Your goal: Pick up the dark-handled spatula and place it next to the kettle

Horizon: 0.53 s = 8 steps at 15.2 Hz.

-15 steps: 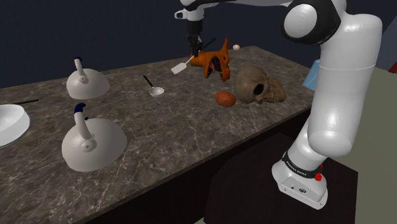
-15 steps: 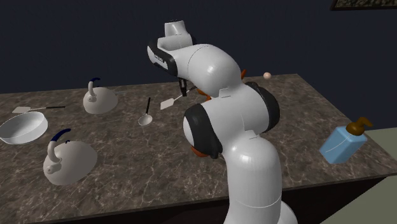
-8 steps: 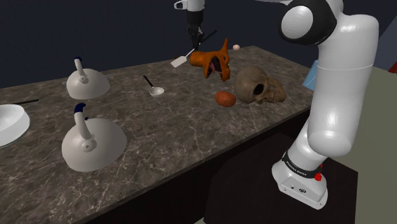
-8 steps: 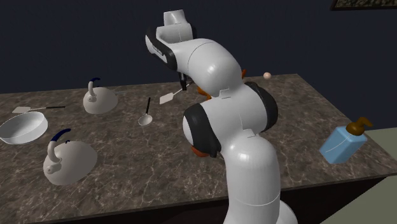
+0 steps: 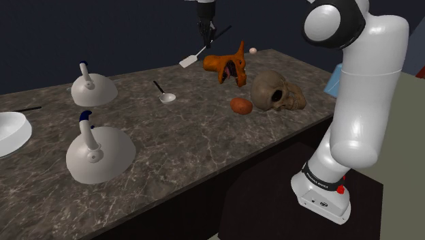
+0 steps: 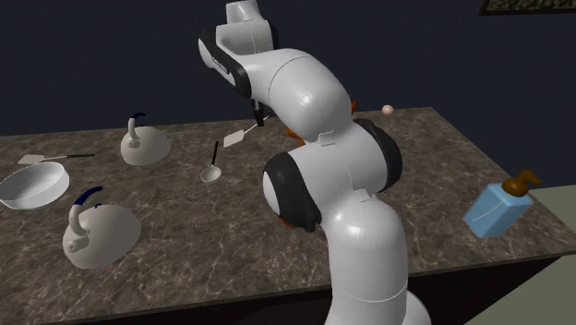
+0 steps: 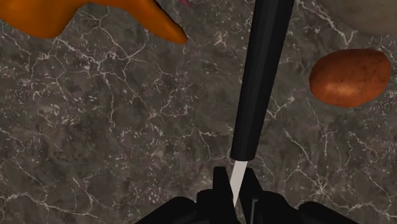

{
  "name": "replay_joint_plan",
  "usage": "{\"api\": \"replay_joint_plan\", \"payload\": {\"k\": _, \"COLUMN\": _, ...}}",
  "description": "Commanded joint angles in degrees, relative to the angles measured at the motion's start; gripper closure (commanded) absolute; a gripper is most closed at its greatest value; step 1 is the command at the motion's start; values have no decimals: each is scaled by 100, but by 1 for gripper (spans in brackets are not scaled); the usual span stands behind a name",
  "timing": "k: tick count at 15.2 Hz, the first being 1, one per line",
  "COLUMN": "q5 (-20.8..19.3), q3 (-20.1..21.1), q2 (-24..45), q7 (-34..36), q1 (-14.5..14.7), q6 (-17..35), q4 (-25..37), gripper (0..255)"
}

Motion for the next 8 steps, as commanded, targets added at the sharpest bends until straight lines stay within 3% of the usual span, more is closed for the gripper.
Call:
{"api": "replay_joint_plan", "payload": {"k": 1, "q5": -66, "q3": 68, "q2": -294, "q7": 240, "q1": 187, "q6": 152, "q4": -455, "gripper": 255}}
{"api": "replay_joint_plan", "payload": {"k": 8, "q5": -199, "q3": 403, "q2": -918, "q7": 1147, "q1": 777, "q6": 317, "q4": -1284, "gripper": 255}}
